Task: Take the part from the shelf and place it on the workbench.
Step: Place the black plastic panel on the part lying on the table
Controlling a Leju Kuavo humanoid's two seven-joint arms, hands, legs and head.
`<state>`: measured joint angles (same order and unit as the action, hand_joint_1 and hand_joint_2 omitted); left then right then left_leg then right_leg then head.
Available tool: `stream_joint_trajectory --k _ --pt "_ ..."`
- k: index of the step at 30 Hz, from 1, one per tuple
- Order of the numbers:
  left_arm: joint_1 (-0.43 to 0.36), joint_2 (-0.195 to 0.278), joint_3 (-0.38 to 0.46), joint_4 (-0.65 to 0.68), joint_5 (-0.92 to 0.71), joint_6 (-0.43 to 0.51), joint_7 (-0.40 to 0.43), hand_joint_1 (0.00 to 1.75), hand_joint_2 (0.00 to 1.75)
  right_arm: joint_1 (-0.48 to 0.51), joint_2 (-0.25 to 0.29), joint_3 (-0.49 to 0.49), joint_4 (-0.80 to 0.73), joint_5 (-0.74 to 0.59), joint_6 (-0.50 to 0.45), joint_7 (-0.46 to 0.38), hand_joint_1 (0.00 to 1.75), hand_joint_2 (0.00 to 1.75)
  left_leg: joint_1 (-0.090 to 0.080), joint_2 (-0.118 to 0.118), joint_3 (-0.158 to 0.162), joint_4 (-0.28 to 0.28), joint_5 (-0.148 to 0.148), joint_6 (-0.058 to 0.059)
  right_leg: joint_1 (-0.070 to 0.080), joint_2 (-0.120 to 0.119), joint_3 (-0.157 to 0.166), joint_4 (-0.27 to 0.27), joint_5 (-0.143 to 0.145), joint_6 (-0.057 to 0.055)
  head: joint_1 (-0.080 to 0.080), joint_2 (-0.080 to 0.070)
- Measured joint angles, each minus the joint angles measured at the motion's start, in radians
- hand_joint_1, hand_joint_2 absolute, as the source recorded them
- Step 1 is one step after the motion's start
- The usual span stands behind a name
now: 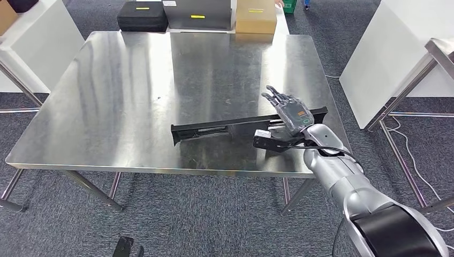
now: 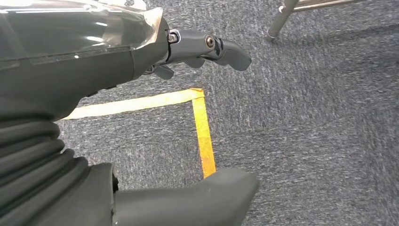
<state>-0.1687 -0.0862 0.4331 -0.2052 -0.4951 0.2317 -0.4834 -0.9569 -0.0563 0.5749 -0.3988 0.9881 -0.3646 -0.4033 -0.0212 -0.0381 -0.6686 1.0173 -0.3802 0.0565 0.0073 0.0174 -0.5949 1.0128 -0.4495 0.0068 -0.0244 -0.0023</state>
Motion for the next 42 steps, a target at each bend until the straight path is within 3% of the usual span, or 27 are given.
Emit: stream_joint_trajectory --k 8,15,22,29,33,37,42 --pt "0.008 0.000 0.023 0.000 0.012 -0.006 0.006 0.00 0.00 -0.020 -0.059 -0.049 0.030 -0.002 0.095 0.183 0.00 1.75 -0.001 0.000 0.000 0.000 0.000 0.000 -0.001 0.000 0.000 0.000 0.000 0.000 0.000 0.000" --pt "0.014 0.000 0.045 0.000 0.015 -0.003 0.016 0.00 0.00 -0.081 -0.117 -0.124 0.060 -0.002 0.180 0.430 0.00 1.75 -0.001 0.000 0.000 0.000 0.000 0.000 -0.001 0.000 0.000 0.000 0.000 0.000 0.000 0.000" --pt "0.014 0.000 0.054 0.000 0.012 -0.005 0.032 0.00 0.00 -0.121 -0.154 -0.202 0.093 -0.039 0.366 0.516 0.00 1.75 -0.001 0.000 0.000 0.000 0.000 0.001 -0.001 0.000 0.000 0.000 0.000 0.000 0.000 0.000" --pt "0.014 0.000 0.066 0.000 0.012 -0.006 0.046 0.00 0.00 -0.131 -0.164 -0.228 0.111 -0.019 0.433 0.551 0.00 1.75 -0.001 0.000 0.000 0.000 0.000 0.001 -0.001 0.000 0.000 0.000 0.000 0.000 0.000 0.000" --pt "0.015 -0.001 0.071 0.000 0.015 -0.005 0.047 0.00 0.00 -0.131 -0.173 -0.227 0.114 0.025 0.393 0.618 0.00 1.75 -0.001 0.000 0.000 0.000 0.000 0.001 -0.001 0.000 0.000 0.000 0.000 0.000 0.000 0.000" --pt "0.025 -0.006 0.087 0.000 0.033 -0.004 0.043 0.00 0.00 -0.134 -0.212 -0.218 0.113 0.116 0.223 0.721 0.00 1.75 -0.001 -0.001 0.000 0.000 0.000 0.001 -0.001 -0.001 0.000 0.000 0.000 0.000 0.000 0.000" --pt "0.050 -0.011 0.112 0.000 0.053 0.001 0.037 0.00 0.00 -0.128 -0.331 -0.209 0.091 0.169 0.062 0.682 0.00 1.75 -0.004 -0.001 0.000 0.000 -0.002 0.004 -0.003 -0.001 0.001 0.000 -0.001 0.001 0.000 0.000"
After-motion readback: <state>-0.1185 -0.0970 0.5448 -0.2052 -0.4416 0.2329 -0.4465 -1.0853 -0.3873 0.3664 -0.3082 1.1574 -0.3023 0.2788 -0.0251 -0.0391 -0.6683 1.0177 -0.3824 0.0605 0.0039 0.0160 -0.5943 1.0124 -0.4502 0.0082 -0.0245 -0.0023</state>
